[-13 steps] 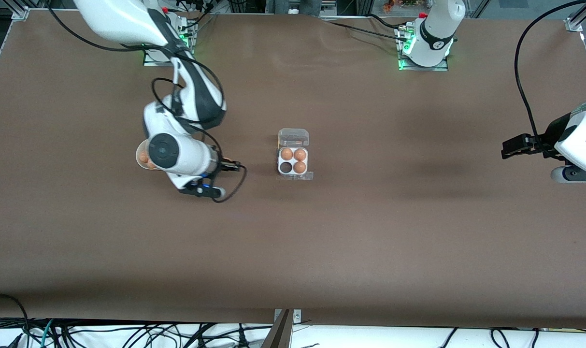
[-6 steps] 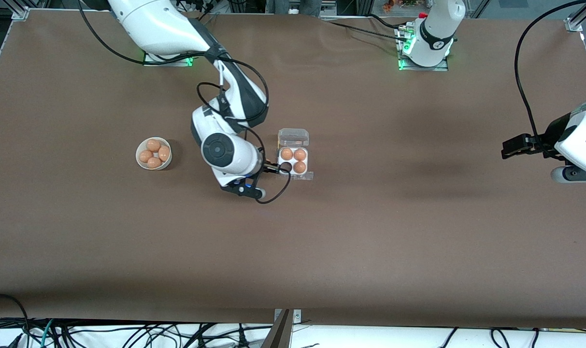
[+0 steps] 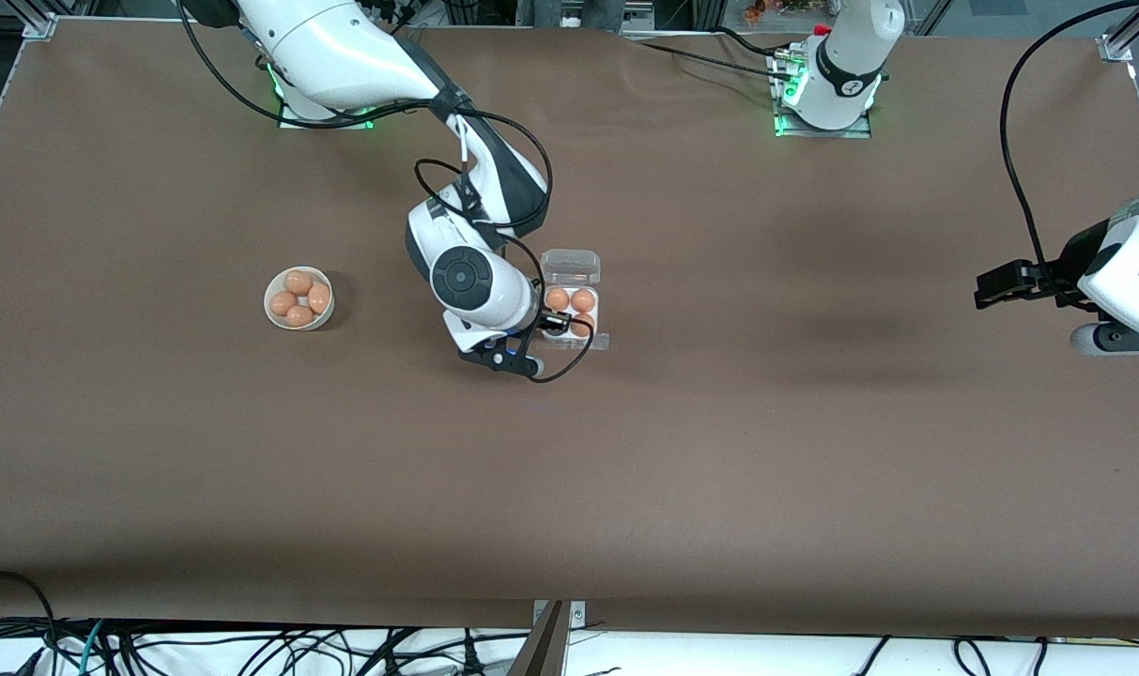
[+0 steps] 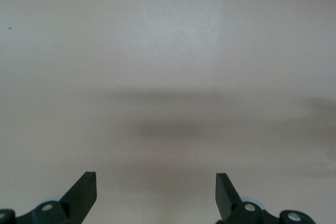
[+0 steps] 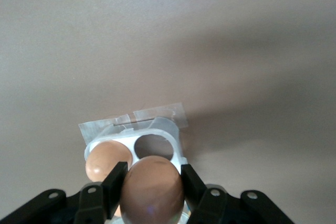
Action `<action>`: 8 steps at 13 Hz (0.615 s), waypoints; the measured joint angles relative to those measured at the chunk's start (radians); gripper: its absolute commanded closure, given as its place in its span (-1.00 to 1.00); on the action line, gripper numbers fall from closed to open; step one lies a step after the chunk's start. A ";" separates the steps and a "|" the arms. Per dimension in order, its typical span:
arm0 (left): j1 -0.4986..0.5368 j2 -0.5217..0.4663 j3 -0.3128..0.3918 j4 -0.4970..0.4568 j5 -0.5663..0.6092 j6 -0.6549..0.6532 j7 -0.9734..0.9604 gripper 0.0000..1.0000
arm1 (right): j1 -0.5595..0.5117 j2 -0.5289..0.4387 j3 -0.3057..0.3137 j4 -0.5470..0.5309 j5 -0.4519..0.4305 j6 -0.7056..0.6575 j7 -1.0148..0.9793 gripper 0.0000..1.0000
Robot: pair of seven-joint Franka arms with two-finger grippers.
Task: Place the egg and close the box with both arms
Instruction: 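Carry the egg with the right gripper to the empty box slot, then lower the egg into the slot and open the right gripper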
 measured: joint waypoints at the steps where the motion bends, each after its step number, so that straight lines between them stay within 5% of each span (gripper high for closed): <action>1: 0.000 0.000 0.000 0.000 0.000 0.000 0.000 -1.00 | 0.008 0.011 0.000 0.000 0.000 0.024 0.008 0.76; 5: 0.000 0.000 0.000 0.000 0.000 0.000 0.000 -1.00 | 0.029 0.050 0.000 0.000 0.010 0.083 0.027 0.71; 8: 0.000 0.000 0.000 0.000 0.000 0.000 0.000 -1.00 | 0.030 0.050 -0.002 0.003 0.016 0.084 0.029 -0.45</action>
